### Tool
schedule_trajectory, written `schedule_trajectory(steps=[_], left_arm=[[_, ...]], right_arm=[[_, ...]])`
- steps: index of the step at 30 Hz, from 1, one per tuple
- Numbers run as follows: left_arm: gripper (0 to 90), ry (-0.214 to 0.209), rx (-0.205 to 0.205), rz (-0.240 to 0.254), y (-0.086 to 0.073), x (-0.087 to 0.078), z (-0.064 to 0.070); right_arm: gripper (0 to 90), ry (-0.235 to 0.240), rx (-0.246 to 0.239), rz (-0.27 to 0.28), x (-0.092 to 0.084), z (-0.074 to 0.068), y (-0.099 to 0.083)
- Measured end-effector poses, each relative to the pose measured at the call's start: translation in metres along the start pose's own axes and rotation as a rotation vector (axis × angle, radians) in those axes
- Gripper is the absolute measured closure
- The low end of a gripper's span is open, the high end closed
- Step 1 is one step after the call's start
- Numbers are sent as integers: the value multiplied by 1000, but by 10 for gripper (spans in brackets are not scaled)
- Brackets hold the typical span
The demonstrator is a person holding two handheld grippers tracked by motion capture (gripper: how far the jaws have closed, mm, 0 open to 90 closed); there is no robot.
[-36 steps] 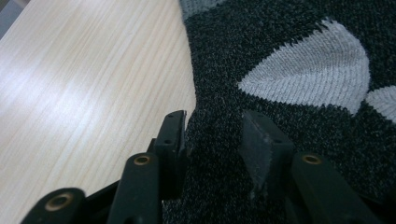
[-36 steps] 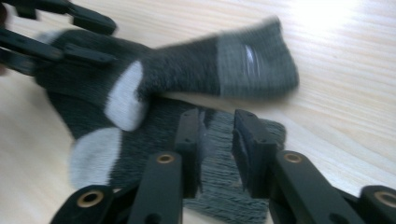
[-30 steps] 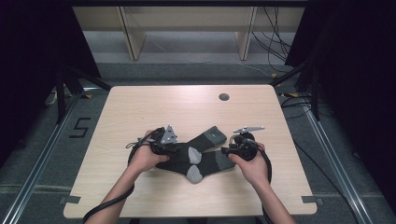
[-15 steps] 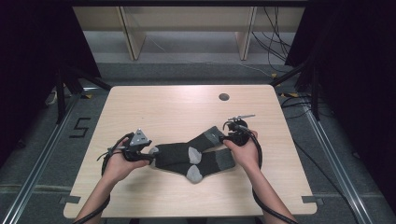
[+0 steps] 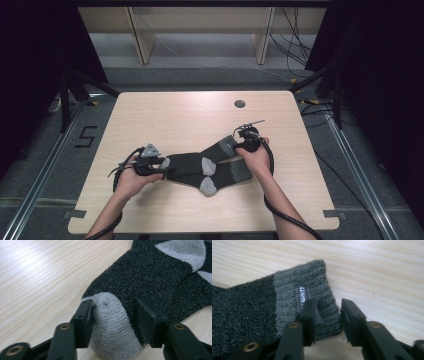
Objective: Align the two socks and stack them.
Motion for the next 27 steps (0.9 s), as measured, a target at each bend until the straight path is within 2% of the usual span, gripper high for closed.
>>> schedule_trajectory(steps=[1, 2, 3, 6, 7, 8, 9, 13, 14, 16, 17, 19, 20, 23, 26, 27], left_arm=[[512, 2, 2, -3, 0, 0, 1], [530, 9, 1, 2, 0, 1, 1], [565, 23, 40, -2, -1, 0, 3], [597, 37, 57, -2, -1, 0, 3], [620, 47, 49, 6, -2, 1, 5], [641, 53, 68, 10, -2, 0, 6], [663, 55, 72, 12, -2, 0, 7], [716, 58, 69, 16, -2, -1, 7], [726, 57, 85, 12, -1, -2, 6], [745, 52, 68, 20, 1, -4, 6], [759, 52, 75, 23, 2, -5, 5], [761, 51, 63, 42, 5, -8, 5], [761, 54, 70, 49, 7, -10, 4], [761, 60, 47, 85, 13, -14, 5], [760, 64, 49, 112, 20, -22, 4], [760, 65, 52, 118, 22, -24, 4]], right_arm=[[709, 35, 18, -5, 0, 0, -1], [738, 37, 29, -4, 0, -1, -1], [773, 24, 0, 9, 1, 3, 0], [804, 29, 3, 10, -1, 0, -1], [817, -10, -15, 5, -1, 2, 0], [827, -12, 15, -2, -2, -1, -1], [832, -14, -9, 7, -2, 0, -1], [841, -7, -4, 22, -3, -1, -2], [843, -8, -12, 30, -3, -1, -2], [846, -10, -11, 21, -5, -2, -2], [849, -12, -26, 41, -8, -2, -1], [852, -5, -38, 45, -12, -3, 0], [852, -5, -38, 45, -12, -3, 0], [855, 1, -39, 62, -20, -7, 2], [855, 8, -35, 71, -25, -10, 3], [854, 2, -63, 73, -29, -10, 4]])
Point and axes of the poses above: each handheld gripper's, and its own axes: x roughly forward along the jaws, y roughly out of its top, z roughly to its right, the point moved 3 cm from there along x, roughly forward along the jaws, and after that the axes turned 13 degrees about y, right-handed, at the moved point
